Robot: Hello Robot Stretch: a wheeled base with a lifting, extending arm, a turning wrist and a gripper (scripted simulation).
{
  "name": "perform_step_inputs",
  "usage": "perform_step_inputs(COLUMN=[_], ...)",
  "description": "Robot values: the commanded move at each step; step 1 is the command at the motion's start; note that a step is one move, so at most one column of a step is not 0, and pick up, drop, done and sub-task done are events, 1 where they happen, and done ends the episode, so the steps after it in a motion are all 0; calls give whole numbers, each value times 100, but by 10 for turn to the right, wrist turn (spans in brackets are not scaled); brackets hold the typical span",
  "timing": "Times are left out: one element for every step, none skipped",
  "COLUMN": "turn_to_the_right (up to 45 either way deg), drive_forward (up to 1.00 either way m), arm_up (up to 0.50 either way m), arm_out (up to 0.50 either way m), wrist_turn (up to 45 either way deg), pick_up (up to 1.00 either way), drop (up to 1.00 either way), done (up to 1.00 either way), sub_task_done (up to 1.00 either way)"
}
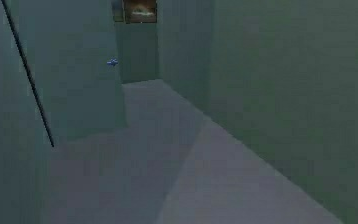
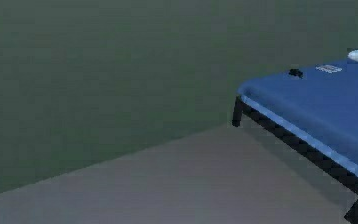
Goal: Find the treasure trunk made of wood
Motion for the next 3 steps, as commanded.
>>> perform_step_inputs(turn_to_the_right=[0, 0, -30], drive_forward=[100, 100, 0], arm_up=[0, 0, 0], arm_out=[0, 0, 0], wrist_turn=[0, 0, 0], pick_up=[0, 0, 0], drop=[0, 0, 0], done=[0, 0, 0], sub_task_done=[0, 0, 0])
